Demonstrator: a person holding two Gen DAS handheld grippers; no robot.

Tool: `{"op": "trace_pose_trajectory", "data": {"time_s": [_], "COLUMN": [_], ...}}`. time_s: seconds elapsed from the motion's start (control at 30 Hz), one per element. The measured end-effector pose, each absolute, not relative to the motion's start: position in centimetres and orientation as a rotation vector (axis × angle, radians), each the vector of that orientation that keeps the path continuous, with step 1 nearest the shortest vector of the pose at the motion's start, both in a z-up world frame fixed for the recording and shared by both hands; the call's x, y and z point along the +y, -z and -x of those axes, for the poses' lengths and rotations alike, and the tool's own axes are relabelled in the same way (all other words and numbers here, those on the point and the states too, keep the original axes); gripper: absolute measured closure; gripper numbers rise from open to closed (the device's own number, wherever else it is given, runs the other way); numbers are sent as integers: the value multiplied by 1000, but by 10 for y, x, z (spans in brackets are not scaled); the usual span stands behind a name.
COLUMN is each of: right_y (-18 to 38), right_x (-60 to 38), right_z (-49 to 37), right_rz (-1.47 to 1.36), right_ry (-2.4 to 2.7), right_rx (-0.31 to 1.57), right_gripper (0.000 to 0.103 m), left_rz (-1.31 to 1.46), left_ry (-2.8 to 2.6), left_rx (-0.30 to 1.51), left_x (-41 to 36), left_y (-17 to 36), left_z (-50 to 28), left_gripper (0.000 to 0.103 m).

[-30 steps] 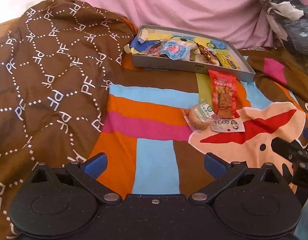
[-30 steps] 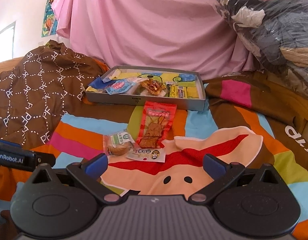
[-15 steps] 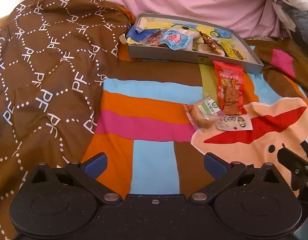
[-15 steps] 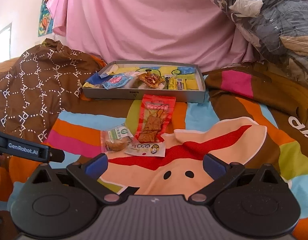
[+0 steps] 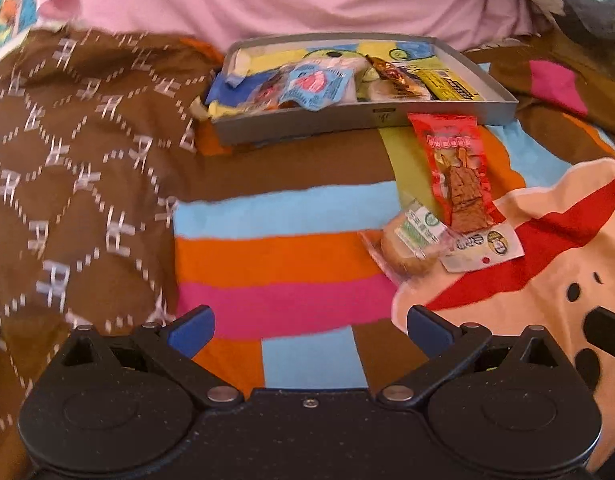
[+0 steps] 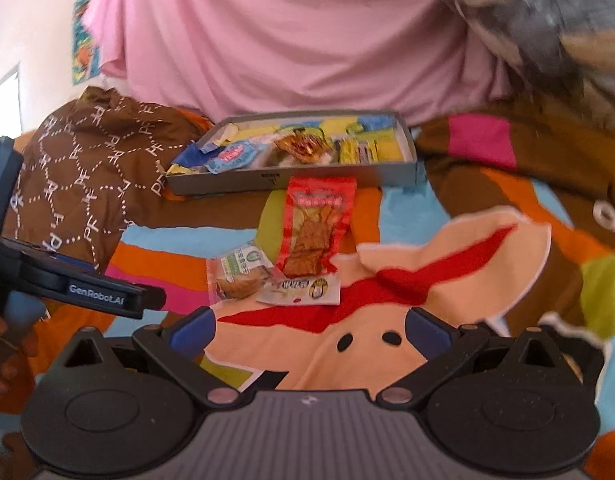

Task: Organize snacks
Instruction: 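Move both open tools toward the red jerky packet and WUTANG biscuit, then grasp the WUTANG biscuit with the left tool while the right tool grasps the red jerky packet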

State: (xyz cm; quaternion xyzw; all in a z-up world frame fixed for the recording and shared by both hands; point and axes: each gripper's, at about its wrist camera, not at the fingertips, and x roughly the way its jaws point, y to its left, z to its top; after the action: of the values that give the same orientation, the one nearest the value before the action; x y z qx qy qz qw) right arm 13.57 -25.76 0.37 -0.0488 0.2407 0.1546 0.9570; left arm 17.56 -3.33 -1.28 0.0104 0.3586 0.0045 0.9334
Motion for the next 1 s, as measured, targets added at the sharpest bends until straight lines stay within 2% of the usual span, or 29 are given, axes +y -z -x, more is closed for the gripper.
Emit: {"op": "trace_pose_trajectory", "data": {"time_s": [0.3,0.63,0.77,0.93,1.0], "right_y": [-8,-24,-22,-14,-11], "right_x": [-256,-233,-226,-219,-215], "right_z": [-157,-243,-280,-311,-320], "right_rz": [111,150,67,-13,-27], "right_ry": [-348,-359,-359,-344,-321], "right_rx": [516,602,713,818,839], "right_gripper": [0,0,0,0,1], "left_rz": [-68,-299,-405,-378,-375], "left_ry": [155,365,393,446,464], "left_rx": [685,612,586,570,576], "left_x": [-38,-79,-90,-85,-81], "left_y": [19,39,50,53,55], "left_z": [-201,-228,-238,-249,-252], "left_gripper": [1,2,6,10,15]}}
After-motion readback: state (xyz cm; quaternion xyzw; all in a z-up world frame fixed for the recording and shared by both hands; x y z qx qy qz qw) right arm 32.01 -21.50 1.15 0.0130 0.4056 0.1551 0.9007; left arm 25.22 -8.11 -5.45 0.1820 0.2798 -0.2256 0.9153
